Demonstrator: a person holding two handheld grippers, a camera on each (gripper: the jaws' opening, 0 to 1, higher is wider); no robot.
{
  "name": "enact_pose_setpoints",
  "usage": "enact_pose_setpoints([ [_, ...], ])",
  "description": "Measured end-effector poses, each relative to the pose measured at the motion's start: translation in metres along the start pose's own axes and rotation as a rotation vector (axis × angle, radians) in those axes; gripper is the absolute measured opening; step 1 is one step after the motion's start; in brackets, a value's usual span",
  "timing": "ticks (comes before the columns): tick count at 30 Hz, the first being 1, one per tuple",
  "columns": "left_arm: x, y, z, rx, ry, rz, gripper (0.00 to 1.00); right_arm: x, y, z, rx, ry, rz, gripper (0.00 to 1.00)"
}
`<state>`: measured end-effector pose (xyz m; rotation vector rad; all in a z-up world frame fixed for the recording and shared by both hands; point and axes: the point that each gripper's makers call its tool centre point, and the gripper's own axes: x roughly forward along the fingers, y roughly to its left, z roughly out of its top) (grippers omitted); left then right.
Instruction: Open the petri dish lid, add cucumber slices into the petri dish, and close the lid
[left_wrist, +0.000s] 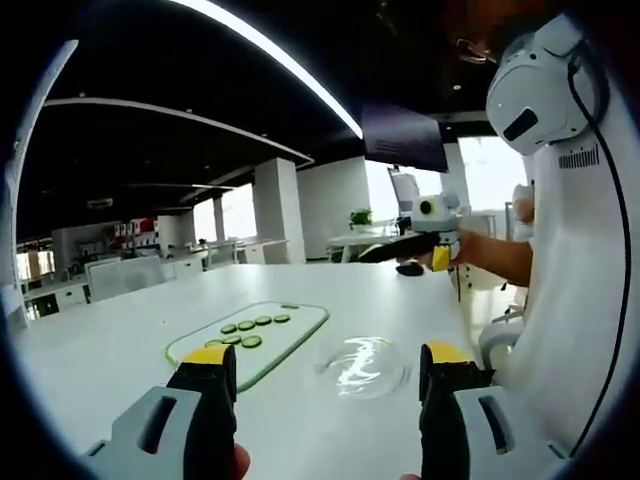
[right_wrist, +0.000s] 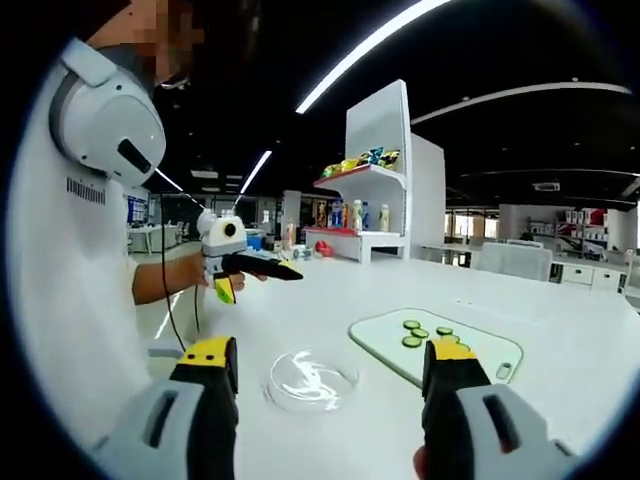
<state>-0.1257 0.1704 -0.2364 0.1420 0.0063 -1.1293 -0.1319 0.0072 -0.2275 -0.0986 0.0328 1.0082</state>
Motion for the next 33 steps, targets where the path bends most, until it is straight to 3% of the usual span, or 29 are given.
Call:
enact_pose_setpoints([
  [15, 0.011, -0.006, -0.019, 0.02, 0.068, -0.085, 0.75, 0.018, 0.011, -0.029, -0.033, 0.107, 0.136, 0.77],
  [33, 0.02, -0.005, -0.038, 0.011, 0.118, -0.144, 0.75, 0.03, 0.009, -0.044, -0.036, 0.16, 0.195, 0.78],
])
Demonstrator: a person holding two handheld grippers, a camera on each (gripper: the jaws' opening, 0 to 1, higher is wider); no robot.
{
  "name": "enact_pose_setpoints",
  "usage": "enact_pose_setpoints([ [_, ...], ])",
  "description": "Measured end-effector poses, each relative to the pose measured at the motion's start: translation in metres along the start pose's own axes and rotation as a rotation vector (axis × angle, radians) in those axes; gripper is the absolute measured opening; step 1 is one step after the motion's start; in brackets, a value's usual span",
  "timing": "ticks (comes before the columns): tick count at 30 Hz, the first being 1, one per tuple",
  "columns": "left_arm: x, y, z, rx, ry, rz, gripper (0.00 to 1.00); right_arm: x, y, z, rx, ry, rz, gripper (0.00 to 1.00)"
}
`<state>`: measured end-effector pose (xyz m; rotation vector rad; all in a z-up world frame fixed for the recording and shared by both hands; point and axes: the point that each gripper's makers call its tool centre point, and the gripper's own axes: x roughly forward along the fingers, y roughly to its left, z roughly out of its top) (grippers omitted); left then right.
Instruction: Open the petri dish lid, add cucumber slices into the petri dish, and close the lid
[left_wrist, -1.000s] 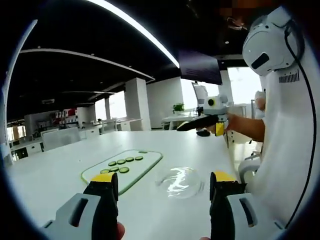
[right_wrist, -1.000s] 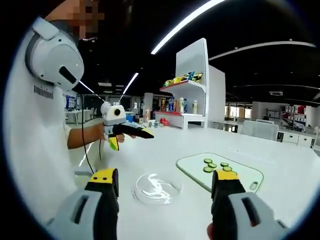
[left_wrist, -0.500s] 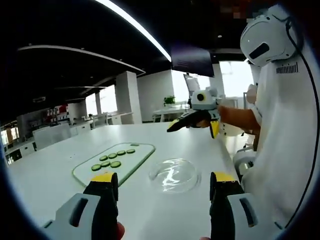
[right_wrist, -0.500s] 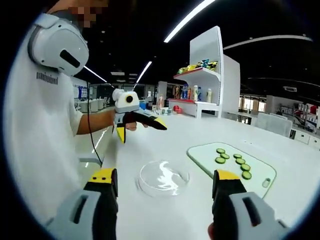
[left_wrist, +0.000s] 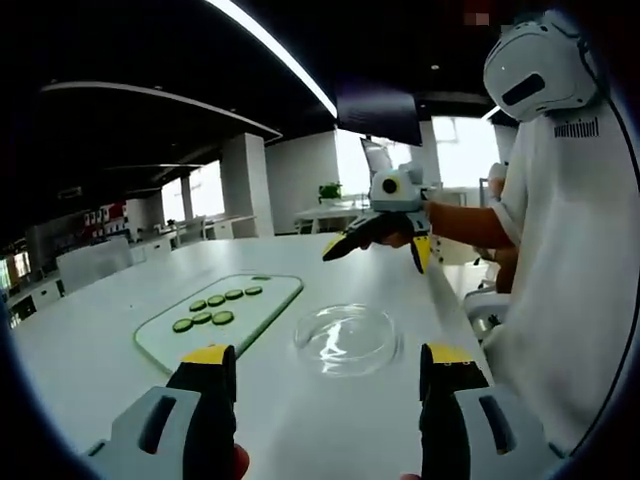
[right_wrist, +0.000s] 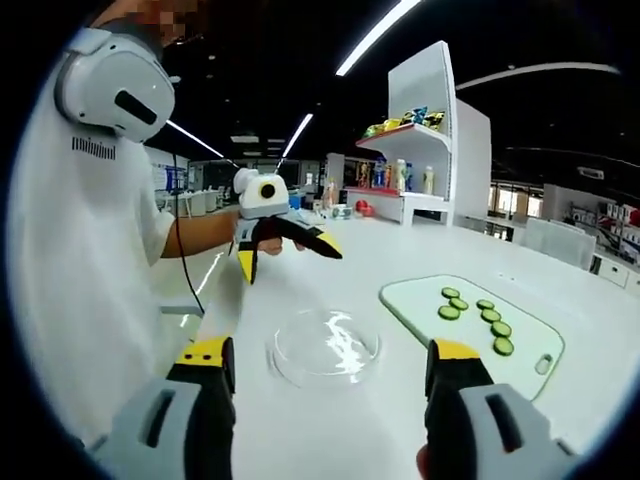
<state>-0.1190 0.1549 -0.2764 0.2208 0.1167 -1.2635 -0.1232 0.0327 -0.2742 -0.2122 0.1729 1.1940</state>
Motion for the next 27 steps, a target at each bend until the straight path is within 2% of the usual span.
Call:
enact_pose_setpoints([
  [27, 0.033, -0.004, -0.014, 0.007, 0.06, -0.122, 0.76, 0.029, -0.002, -0.02, -0.031, 0.097, 0.109, 0.8],
])
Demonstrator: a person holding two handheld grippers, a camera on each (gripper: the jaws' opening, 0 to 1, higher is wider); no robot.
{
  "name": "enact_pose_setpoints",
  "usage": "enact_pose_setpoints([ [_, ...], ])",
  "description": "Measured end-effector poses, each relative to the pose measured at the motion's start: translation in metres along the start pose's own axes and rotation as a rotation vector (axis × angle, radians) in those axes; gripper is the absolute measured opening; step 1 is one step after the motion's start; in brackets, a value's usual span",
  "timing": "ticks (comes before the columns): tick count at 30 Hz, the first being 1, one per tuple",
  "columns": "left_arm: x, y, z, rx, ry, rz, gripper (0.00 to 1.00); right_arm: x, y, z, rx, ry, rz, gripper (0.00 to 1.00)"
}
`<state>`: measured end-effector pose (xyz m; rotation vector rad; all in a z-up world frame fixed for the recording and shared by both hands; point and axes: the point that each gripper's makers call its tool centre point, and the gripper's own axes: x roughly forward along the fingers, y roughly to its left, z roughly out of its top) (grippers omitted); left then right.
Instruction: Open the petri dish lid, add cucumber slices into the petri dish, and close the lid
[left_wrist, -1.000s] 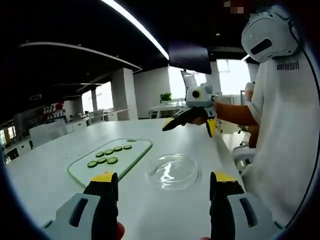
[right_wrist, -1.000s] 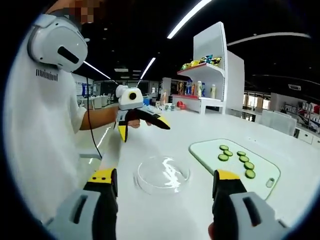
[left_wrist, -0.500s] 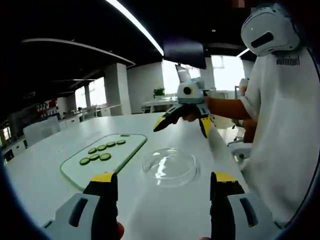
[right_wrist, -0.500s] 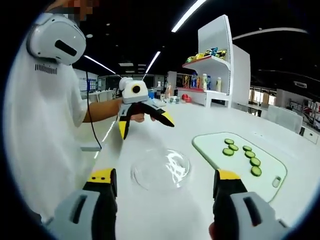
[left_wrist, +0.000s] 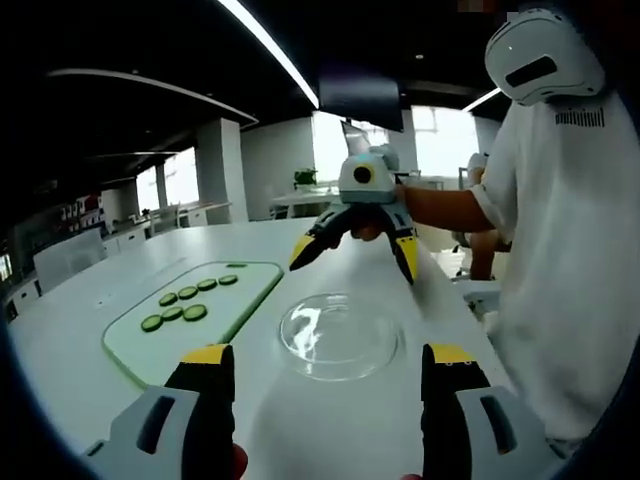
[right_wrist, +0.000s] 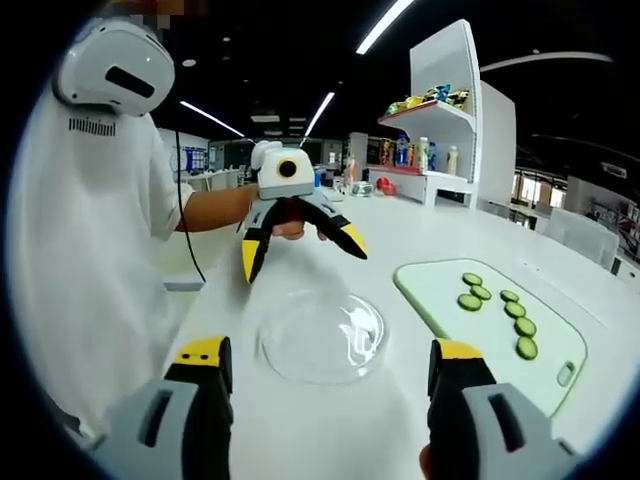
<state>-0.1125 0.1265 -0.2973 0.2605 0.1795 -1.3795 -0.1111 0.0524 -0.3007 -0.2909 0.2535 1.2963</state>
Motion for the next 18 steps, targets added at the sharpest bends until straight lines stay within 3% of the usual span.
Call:
enact_pose_setpoints([
  [18, 0.024, -0.008, -0.007, 0.006, 0.033, -0.067, 0.77, 0.021, 0.004, -0.01, -0.017, 0.047, 0.069, 0.81],
])
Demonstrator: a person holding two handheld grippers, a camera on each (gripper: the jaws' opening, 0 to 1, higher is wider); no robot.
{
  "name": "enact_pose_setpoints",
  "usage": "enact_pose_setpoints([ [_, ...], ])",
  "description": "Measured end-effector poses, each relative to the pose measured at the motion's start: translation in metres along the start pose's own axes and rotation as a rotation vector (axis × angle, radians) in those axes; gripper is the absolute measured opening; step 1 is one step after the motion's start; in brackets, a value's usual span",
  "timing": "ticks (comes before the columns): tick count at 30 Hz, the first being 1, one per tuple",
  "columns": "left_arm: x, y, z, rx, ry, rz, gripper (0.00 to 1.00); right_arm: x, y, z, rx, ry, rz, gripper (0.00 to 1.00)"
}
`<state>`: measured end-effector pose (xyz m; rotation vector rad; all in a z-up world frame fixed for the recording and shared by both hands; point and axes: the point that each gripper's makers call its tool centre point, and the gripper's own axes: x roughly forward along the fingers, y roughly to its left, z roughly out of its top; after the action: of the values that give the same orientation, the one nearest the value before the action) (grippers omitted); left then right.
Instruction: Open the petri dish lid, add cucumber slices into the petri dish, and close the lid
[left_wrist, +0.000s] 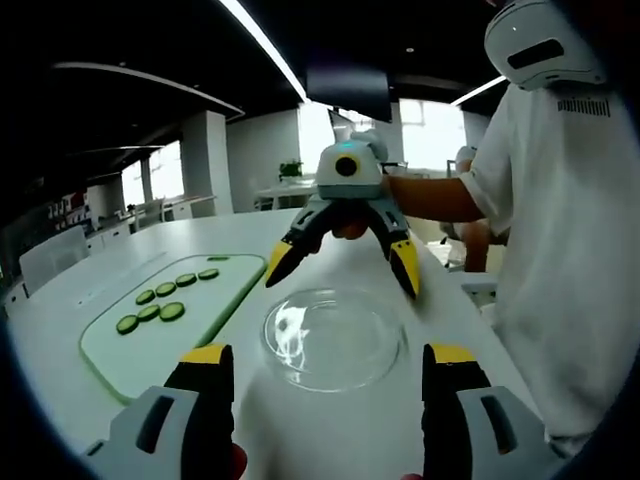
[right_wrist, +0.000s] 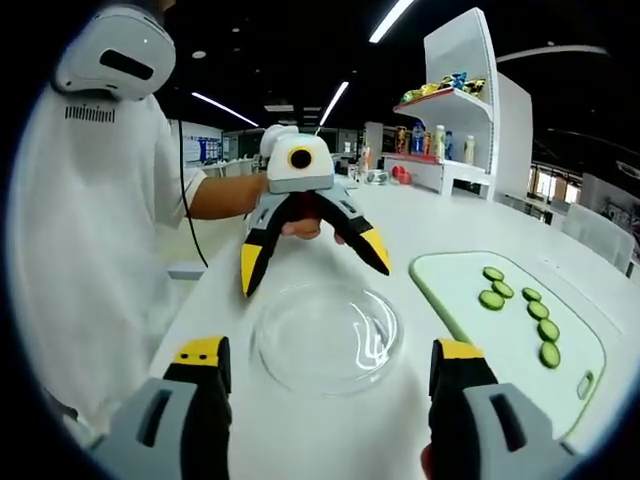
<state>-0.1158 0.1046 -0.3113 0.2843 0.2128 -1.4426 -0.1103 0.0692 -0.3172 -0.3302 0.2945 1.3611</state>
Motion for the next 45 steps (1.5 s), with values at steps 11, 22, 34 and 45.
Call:
enact_pose_setpoints([
  [11, 0.013, -0.001, -0.005, 0.005, 0.013, -0.029, 0.77, 0.015, 0.003, -0.007, -0.02, 0.038, 0.036, 0.82],
  [22, 0.022, 0.001, -0.01, 0.0, 0.016, -0.045, 0.77, 0.022, 0.004, -0.008, -0.032, 0.042, 0.055, 0.81],
  [34, 0.024, 0.003, -0.008, 0.005, 0.01, -0.046, 0.77, 0.025, 0.0, -0.008, -0.037, 0.041, 0.058, 0.8],
  [45, 0.026, 0.002, -0.01, 0.005, 0.01, -0.053, 0.76, 0.026, 0.001, -0.009, -0.038, 0.042, 0.06, 0.76],
])
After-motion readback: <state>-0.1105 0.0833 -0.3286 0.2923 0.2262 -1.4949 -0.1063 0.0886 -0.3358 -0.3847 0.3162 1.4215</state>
